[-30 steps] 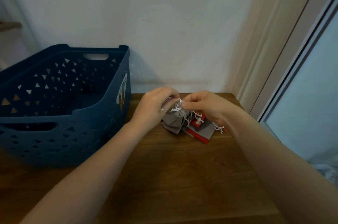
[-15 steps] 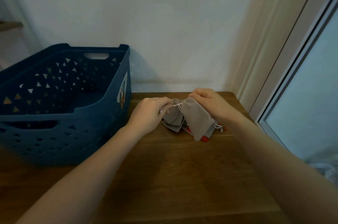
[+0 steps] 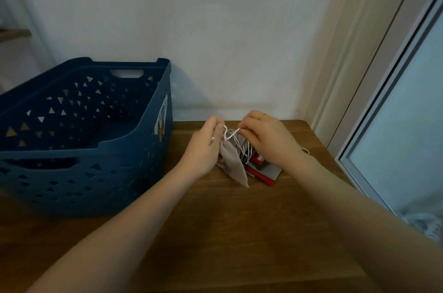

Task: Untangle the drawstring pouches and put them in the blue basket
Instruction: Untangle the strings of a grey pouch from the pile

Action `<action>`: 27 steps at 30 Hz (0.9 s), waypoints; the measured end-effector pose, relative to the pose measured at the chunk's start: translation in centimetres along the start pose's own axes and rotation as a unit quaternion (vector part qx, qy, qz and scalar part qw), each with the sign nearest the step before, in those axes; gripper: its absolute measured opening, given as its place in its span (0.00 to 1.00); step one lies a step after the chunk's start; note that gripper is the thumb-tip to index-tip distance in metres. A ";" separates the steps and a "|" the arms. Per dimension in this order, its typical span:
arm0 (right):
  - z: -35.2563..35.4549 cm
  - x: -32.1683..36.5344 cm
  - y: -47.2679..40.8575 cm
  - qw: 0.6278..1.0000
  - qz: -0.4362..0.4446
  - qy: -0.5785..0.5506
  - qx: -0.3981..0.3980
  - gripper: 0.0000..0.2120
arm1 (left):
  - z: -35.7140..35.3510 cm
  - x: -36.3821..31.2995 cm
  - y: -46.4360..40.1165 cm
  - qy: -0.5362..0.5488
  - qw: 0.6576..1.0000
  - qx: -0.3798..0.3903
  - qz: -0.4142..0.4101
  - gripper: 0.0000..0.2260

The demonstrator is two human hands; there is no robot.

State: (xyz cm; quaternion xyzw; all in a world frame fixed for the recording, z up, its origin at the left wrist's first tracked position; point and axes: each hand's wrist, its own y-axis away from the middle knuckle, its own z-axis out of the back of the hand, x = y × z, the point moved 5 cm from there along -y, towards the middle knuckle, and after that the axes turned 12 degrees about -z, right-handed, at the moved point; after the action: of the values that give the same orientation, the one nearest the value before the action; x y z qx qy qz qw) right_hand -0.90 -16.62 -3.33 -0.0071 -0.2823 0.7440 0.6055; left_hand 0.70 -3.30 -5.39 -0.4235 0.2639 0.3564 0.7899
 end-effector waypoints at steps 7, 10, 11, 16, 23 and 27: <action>0.5 -0.9 0.0 0.808 -0.199 -0.538 0.135 0.21 | 0.9 -0.2 0.1 -0.118 0.991 -0.006 -0.057 0.07; -0.8 -1.4 0.9 0.558 -0.292 -0.767 0.120 0.20 | 1.2 0.6 -0.1 -0.120 0.992 -0.031 -0.013 0.10; -1.3 -1.5 1.1 0.542 -0.322 -0.766 0.121 0.19 | 1.1 0.8 -0.1 -0.108 0.994 -0.029 0.001 0.10; -1.6 -1.3 1.5 0.759 -0.344 -0.542 0.109 0.17 | 0.4 0.4 0.1 0.002 0.999 -0.025 0.026 0.10; -0.9 0.5 0.2 0.904 -0.230 -0.352 0.078 0.09 | 0.3 -1.0 -1.2 0.139 0.985 -0.082 0.059 0.12; -1.2 0.4 0.3 0.858 -0.236 -0.441 0.114 0.11 | 0.8 -1.2 -1.6 0.153 0.979 -0.115 0.075 0.12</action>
State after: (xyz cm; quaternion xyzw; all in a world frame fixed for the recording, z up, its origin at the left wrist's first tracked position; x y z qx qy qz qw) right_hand -0.87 -15.82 -4.40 0.4583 -0.4260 0.5309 0.5715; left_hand 1.34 -3.59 -3.39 -0.5404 0.3695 0.3734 0.6573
